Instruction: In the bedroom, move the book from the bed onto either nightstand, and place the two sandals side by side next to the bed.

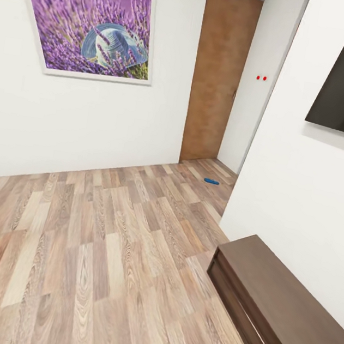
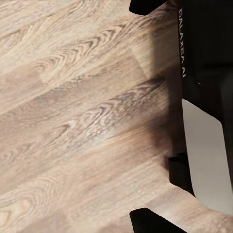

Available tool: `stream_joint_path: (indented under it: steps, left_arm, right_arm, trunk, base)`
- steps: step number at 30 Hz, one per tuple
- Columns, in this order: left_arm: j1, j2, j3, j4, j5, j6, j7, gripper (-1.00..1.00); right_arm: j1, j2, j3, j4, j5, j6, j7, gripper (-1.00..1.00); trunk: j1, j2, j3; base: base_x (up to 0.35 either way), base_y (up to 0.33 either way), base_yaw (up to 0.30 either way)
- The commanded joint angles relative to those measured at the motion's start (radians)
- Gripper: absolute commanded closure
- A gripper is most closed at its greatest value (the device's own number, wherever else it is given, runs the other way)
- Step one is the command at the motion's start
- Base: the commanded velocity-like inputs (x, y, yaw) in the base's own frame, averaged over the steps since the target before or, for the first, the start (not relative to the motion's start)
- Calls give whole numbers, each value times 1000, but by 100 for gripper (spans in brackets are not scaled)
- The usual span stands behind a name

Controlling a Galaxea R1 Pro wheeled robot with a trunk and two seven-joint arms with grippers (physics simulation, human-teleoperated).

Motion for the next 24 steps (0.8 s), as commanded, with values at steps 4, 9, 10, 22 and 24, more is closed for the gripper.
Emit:
stream_joint_path:
  steps: [4, 9, 10, 22, 24]
  left_arm:
    - [-1, 0, -3, 1, -1, -3, 3, -100]
    - [-1, 0, -4, 1, -1, -3, 3, -100]
    - [-1, 0, -4, 1, -1, -3, 3, -100]
    - [-1, 0, -4, 1, -1, -3, 4, -100]
    - [-1, 0, -4, 1, -1, -3, 3, -100]
  right_arm:
    - [0, 0, 0, 0, 1, -3, -3, -100]
    - [0, 0, 0, 0, 1, -3, -3, -100]
    - [0, 0, 0, 0, 1, -3, -3, -100]
    - [0, 0, 0, 0, 1, -3, -3, -100]
    - [0, 0, 0, 0, 1, -3, -3, -100]
  trunk:
    - [0, 0, -5]
    - [0, 0, -9]
    - [0, 0, -10]
    - [0, 0, -16]
    - [0, 0, -16]
  base:
    - [0, 0, 252]
    - [0, 0, 252]
    - [0, 0, 252]
    - [0, 0, 247]
    - [0, 0, 112]
